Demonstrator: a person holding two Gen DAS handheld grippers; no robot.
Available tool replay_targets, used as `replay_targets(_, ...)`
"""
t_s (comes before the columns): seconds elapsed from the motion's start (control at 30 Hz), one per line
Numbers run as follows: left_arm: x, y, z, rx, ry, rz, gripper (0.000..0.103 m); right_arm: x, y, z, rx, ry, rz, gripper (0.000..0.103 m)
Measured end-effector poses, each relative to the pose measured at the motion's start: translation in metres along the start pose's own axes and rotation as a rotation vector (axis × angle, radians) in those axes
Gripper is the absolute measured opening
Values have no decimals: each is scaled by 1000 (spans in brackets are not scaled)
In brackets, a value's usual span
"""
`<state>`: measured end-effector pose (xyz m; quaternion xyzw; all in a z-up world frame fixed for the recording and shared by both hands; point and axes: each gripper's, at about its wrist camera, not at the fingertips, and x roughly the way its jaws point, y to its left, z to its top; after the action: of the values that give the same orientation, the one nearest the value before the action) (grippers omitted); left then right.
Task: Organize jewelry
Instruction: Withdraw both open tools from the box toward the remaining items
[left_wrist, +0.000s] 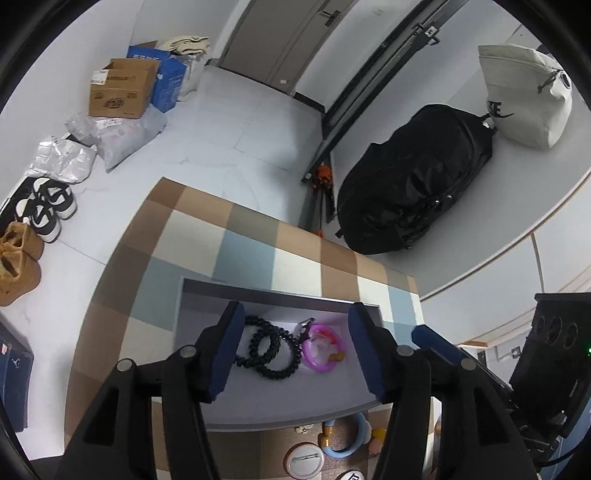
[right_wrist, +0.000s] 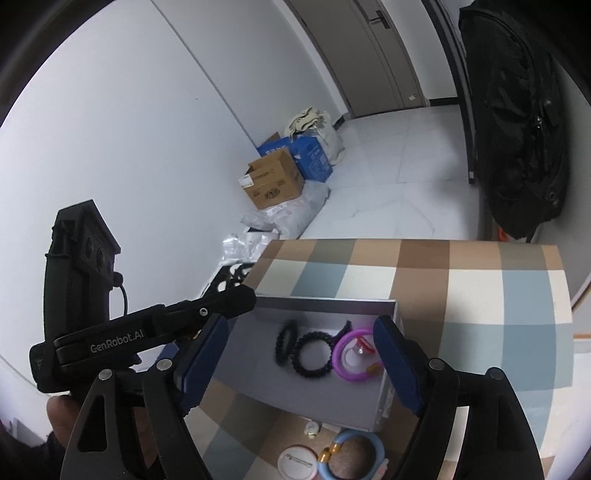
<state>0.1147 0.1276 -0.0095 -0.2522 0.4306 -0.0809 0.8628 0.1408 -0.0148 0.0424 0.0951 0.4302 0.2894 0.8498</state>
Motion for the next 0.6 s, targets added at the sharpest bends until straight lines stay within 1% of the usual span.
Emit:
replay_targets(0.13,-1,0,-1,-1,0,36,53,-2,-3,-2,11,11,-23,83)
replay_targets(0.2,-2,-1,-2,11,-4,57,53,-4,-4,-4,10,4,-42,86)
replay_targets(0.33,-7,-5,-5,39,-18,77,53,-13,-5,-6,5,-17,-54,87)
replay_targets(0.43,-9,-6,-8,55,-22,95,54,-25,-6,-8,0,-49,-73,93)
replay_targets(0.47,-10,-6,-10,61,-22,101,54,-28,-6,-9,-2,-57,-77,98)
replay_targets(0.5,-10,-6,-11,65,-22,107,54,-31,-6,-10,-3,-68,-84,100)
replay_targets(0.6,-13,-5,-14,70,-23,119,54,-42,-8,-13,-3,-96,-99,102)
